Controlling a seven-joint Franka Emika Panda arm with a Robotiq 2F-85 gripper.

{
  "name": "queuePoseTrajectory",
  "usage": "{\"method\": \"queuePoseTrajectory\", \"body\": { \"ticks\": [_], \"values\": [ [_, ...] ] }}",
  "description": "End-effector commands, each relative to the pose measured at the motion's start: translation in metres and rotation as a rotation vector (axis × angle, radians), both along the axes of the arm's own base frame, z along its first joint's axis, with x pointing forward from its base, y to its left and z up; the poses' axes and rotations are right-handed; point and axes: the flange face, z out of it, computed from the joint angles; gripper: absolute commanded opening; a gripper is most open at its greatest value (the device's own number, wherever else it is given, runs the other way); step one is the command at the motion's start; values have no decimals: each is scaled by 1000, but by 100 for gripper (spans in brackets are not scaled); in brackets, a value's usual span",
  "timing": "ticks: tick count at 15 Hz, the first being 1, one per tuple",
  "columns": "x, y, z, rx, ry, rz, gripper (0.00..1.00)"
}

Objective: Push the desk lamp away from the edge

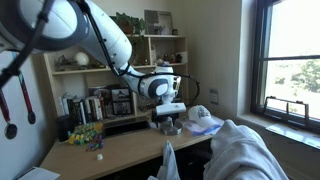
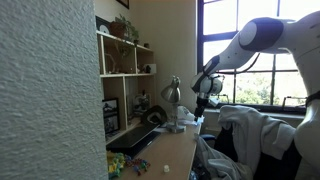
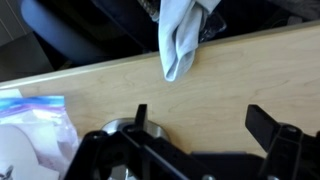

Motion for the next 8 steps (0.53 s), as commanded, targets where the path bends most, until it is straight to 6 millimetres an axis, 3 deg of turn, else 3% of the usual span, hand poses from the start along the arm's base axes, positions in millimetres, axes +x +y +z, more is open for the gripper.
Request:
{"method": "queuePoseTrajectory", "body": {
  "ticks": [1, 8],
  "values": [
    [-76, -2, 26, -47, 107, 57, 100],
    [-194, 0, 42, 7, 167, 128, 100]
  ]
}}
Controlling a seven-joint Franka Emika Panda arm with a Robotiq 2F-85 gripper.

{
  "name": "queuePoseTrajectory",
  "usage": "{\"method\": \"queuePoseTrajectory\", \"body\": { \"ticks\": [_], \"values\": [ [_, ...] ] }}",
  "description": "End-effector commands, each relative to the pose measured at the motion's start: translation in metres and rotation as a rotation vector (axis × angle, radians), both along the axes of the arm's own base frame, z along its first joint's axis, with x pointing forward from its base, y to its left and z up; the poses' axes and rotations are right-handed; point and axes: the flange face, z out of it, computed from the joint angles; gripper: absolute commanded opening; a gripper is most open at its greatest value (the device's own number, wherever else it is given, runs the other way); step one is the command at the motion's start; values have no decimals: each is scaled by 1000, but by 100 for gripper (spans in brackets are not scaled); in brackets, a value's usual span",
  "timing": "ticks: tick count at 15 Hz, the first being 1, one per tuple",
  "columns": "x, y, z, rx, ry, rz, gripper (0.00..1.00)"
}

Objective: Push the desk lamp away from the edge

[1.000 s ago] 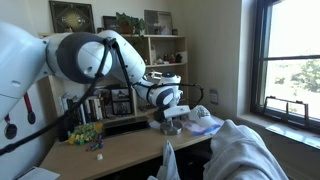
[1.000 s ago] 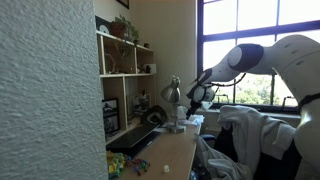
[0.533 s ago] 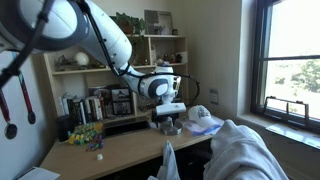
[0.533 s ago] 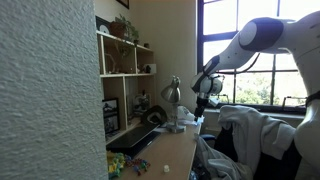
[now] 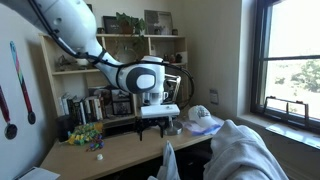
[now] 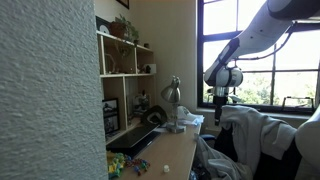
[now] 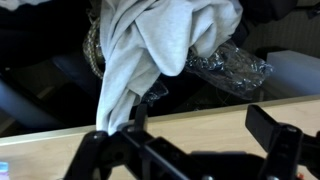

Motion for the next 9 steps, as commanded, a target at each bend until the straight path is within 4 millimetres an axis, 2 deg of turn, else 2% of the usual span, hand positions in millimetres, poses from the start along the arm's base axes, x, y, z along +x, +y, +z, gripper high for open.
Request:
{"method": "queuePoseTrajectory", "body": {
  "ticks": [1, 4, 5, 7, 9],
  "values": [
    [-66, 10, 12, 43, -26, 8, 100],
    [-89, 11, 11, 58, -77, -23, 100],
    [-69, 5, 9, 42, -29, -27, 100],
    [-81, 8, 9, 50, -42, -36, 100],
    [-84, 10, 9, 52, -44, -35, 100]
  ]
}}
